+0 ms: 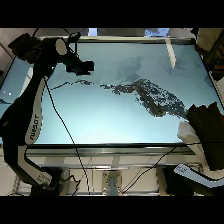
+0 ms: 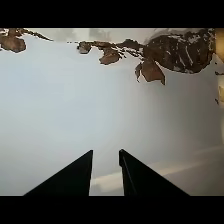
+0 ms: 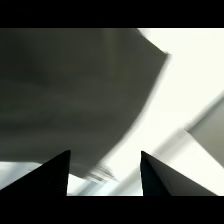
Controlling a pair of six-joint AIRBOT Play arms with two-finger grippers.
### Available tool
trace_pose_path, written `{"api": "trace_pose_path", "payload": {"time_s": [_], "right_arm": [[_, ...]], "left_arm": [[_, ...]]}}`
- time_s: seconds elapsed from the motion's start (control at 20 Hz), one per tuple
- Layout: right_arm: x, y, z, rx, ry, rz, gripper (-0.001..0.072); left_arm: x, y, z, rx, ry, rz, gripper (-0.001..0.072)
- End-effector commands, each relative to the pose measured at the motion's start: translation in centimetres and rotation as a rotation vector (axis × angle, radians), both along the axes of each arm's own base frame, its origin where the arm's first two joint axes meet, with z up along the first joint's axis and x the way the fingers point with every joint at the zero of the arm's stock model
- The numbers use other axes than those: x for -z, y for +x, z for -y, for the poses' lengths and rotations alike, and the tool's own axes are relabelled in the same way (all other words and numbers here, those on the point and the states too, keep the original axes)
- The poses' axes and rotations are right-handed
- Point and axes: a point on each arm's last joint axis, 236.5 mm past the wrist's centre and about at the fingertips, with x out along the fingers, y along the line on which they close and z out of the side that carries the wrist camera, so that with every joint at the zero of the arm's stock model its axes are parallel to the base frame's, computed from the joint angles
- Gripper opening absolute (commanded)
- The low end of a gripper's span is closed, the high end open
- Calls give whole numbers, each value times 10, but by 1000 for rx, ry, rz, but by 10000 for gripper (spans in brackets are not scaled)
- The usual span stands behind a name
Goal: Fold the shirts.
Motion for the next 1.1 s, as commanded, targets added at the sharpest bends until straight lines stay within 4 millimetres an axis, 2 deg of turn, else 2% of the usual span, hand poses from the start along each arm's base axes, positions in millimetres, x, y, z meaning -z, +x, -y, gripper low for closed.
{"api": "trace_pose_path", "payload": {"time_s": [0.0, 0.05, 0.1, 0.15, 0.2, 0.3, 0.35, 0.45, 0.5, 0.6, 0.8, 0.95, 1.05], "right_arm": [[-48, 165, -64, -44, 243, 735, 471], [-91, 214, -95, -121, 337, 991, 466], [-130, 248, -122, -199, 402, 1182, 399], [-156, 272, -150, -276, 450, 1295, 300], [-161, 285, -175, -334, 477, 1313, 293], [-138, 294, -229, -493, 493, 1201, 293], [-118, 291, -254, -563, 491, 1098, 293], [-77, 280, -284, -641, 442, 894, 294], [-62, 275, -294, -665, 411, 813, 294], [-43, 270, -314, -694, 381, 721, 293], [-24, 265, -356, -762, 427, 655, 293], [-12, 264, -367, -768, 439, 625, 293], [-6, 264, -367, -781, 427, 608, 292]], "left_arm": [[-2, -2, 8, 10, -34, -6, 290], [-4, -2, 11, 11, -48, -4, 290], [-6, -2, 16, 11, -73, -3, 290], [-9, -3, 23, 18, -106, -7, 290], [-11, -7, 30, 29, -137, -22, 290], [-7, -19, 31, 55, -131, -67, 290], [-3, -26, 29, 78, -111, -92, 290], [4, -39, 21, 121, -60, -135, 290], [8, -43, 16, 132, -34, -153, 290], [12, -49, 10, 170, 7, -165, 290], [12, -50, 9, 232, 29, -148, 290], [12, -51, 9, 246, 33, -146, 290], [12, -51, 9, 260, 37, -139, 290]]}}
